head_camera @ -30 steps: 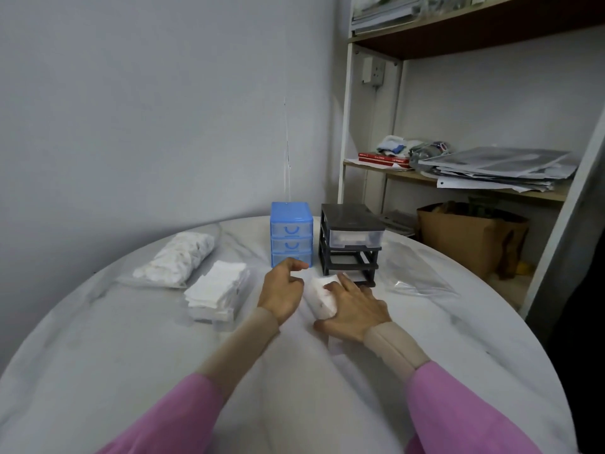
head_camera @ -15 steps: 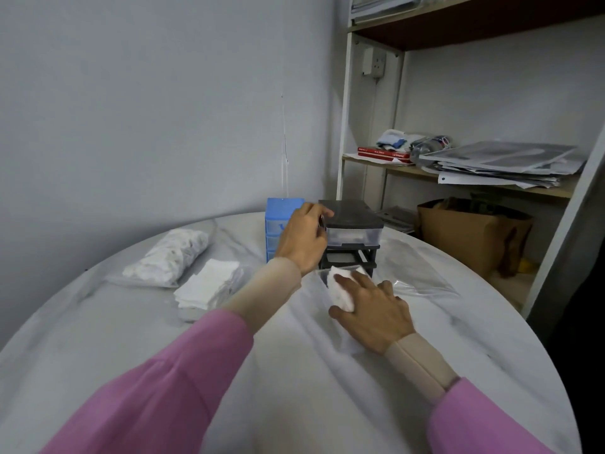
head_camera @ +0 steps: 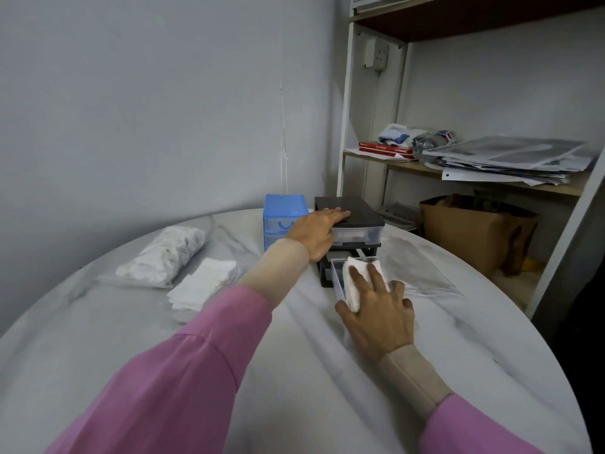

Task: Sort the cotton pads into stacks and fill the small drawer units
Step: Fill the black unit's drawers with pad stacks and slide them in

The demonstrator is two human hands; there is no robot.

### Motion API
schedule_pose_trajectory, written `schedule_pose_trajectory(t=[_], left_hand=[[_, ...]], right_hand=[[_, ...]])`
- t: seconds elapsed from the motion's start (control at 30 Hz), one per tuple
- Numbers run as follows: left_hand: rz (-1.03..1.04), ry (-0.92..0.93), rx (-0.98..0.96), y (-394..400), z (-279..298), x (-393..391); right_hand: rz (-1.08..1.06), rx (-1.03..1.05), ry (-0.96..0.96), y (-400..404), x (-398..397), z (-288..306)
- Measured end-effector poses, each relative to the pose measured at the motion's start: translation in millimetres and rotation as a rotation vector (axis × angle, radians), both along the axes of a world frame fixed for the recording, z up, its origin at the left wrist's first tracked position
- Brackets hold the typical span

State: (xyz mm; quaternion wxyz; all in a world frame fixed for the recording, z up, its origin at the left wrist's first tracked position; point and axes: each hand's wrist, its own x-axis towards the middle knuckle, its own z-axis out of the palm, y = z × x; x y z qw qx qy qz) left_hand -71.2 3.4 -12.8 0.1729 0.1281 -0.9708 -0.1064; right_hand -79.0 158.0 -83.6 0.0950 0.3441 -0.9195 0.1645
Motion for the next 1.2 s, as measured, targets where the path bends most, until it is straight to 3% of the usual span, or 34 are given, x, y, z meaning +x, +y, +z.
schedule_pose_trajectory(t=[0.3,0.47,0.8,1.2], left_hand=[[-0.008,-0.012,-0.048,-2,-3,-3],[-0.005,-0.011,-0.054,-2,-2,-2],[0.010,-0.012,-0.039,-1,-1,-3],[0.012,0.018,-0.014,1,-1,-3]], right_hand=[[0.005,-0.030,0.003,-4,1,4],[0.024,0.064,0.025,-8,-1,15],[0.062,0.207,-0.114,-13,-17,60],[-0.067,-0.012,-0.142,-26,-13,44]])
